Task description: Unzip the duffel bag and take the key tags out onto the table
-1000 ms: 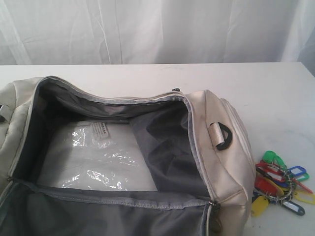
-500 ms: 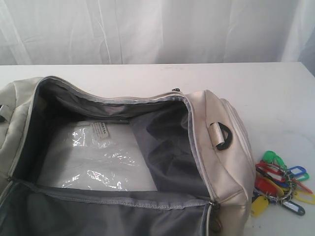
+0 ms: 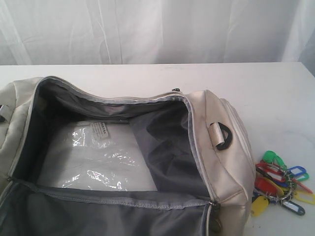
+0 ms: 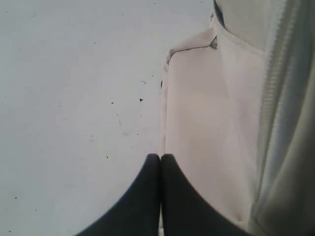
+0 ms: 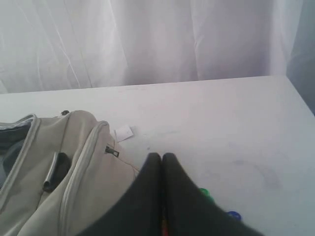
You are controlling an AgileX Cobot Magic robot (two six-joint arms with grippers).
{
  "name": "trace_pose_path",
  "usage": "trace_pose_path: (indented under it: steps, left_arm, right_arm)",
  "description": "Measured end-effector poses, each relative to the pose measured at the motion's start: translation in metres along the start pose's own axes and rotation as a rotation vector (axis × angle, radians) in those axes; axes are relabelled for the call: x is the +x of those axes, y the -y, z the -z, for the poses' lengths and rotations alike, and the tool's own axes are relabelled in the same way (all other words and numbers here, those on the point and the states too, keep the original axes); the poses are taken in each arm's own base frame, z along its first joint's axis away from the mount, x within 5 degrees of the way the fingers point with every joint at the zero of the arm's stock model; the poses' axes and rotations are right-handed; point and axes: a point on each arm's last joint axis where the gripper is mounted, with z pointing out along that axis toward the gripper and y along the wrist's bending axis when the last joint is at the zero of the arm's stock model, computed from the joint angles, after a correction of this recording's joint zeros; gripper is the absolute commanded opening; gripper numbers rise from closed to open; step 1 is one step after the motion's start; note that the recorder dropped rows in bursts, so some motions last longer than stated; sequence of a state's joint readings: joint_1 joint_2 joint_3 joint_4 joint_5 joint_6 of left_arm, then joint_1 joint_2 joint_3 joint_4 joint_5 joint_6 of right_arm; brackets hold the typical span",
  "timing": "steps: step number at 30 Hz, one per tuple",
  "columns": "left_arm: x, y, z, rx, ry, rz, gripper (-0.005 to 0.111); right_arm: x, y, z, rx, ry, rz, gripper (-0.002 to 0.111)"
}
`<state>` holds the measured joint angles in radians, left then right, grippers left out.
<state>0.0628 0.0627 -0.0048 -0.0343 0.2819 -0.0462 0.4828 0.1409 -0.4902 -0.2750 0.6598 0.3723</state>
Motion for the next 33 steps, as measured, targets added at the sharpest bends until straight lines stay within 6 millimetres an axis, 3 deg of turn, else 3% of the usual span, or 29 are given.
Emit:
trace_pose_path:
  steps: [7, 12, 15, 19, 27, 33]
  left_arm:
    - [0.0, 0.0, 0.0, 0.0, 0.0, 0.0, 0.0]
    - [0.0, 0.0, 0.0, 0.0, 0.0, 0.0, 0.0]
    - [0.0, 0.0, 0.0, 0.0, 0.0, 0.0, 0.0]
    - [0.0, 0.0, 0.0, 0.0, 0.0, 0.0, 0.0]
    - [0.0, 0.0, 0.0, 0.0, 0.0, 0.0, 0.0]
    - [0.0, 0.0, 0.0, 0.0, 0.0, 0.0, 0.0]
  right_arm:
    - [0.003, 0.001, 0.002, 0.013, 0.019, -0.015, 0.0]
    - [0.045, 0.006, -0.018, 0.15, 0.159, -0.136, 0.0]
    - [0.074, 0.012, -0.034, 0.194, 0.163, -0.168, 0.0]
    - [0.098, 0.015, -0.044, 0.189, 0.16, -0.17, 0.0]
    - [0.099, 0.015, -0.043, 0.201, 0.16, 0.008, 0.0]
    - [0.107, 0.017, -0.043, 0.222, 0.063, 0.084, 0.0]
